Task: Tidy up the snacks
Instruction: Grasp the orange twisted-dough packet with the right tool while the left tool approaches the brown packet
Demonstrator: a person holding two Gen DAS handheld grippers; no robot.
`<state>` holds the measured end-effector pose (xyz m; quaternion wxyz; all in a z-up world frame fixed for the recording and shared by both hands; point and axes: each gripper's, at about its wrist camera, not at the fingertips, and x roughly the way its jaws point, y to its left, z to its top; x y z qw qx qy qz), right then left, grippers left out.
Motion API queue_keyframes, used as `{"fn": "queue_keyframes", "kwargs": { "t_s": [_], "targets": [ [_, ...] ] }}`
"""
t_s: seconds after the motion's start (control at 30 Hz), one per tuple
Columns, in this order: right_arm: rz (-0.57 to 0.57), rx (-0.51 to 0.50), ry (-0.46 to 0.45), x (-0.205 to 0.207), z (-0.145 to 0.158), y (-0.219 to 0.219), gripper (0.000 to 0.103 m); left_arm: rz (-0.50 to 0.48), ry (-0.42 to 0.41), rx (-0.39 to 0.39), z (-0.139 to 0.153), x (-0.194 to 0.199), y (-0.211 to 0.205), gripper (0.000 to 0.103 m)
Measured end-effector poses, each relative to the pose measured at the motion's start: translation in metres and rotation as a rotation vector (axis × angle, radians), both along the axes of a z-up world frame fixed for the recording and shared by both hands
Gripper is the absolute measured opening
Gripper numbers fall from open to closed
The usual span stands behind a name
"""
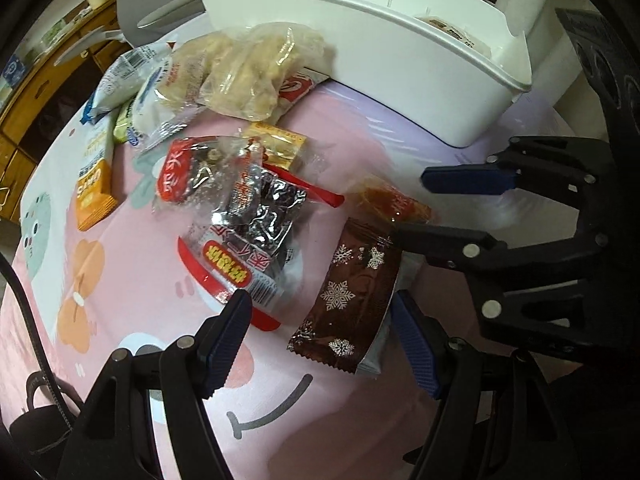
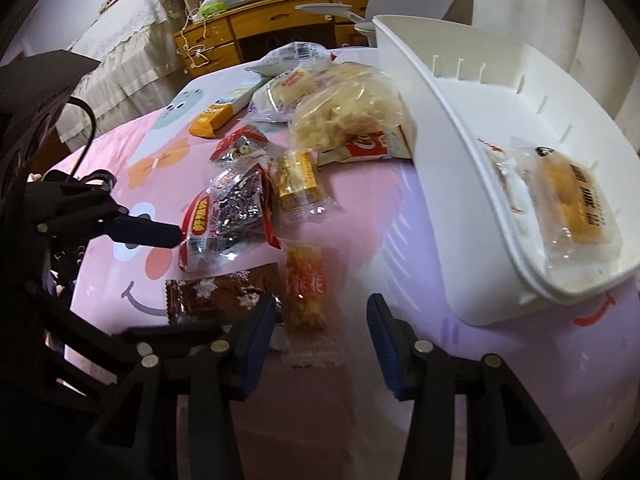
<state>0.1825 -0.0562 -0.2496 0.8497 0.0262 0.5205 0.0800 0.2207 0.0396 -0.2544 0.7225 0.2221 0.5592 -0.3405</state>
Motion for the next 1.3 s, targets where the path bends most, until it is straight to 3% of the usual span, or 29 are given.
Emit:
{"fn": "queue_keyframes", "kwargs": {
  "t_s": [0.2, 0.37, 0.63, 0.77, 1.03, 1.3],
  "targets": [
    [0.033, -0.012, 0.014, 0.001, -0.007, 0.005, 0.023, -0.023, 0.009, -0.007, -0.005, 0.003, -0.010, 0.071],
    [0.005, -0.012, 0.016, -0.002, -0.007, -0.004, 0.022, -0.030, 0.007, -0.004, -0.006, 0.002, -0.019, 0.070],
    [-0.066, -0.014, 0.022, -0.009, -0.005, -0.024, 0.022, -0.003, 0.006, 0.020, -0.005, -0.003, -0.033, 0.045],
    [-0.082, -0.014, 0.015, -0.015, -0.002, -0.029, 0.022, 0.024, 0.028, 0.017, -0.008, -0.010, -0.032, 0.037],
    [-0.083, -0.027, -0.019, -0.029, 0.010, -0.031, 0.022, 0.056, 0.020, 0.030, -0.005, -0.024, -0.035, 0.037],
    [-0.125, -0.010, -0.047, -0.055, 0.023, -0.031, 0.022, 0.091, 0.001, 0.025, 0.005, -0.061, -0.013, 0.037]
  ]
}}
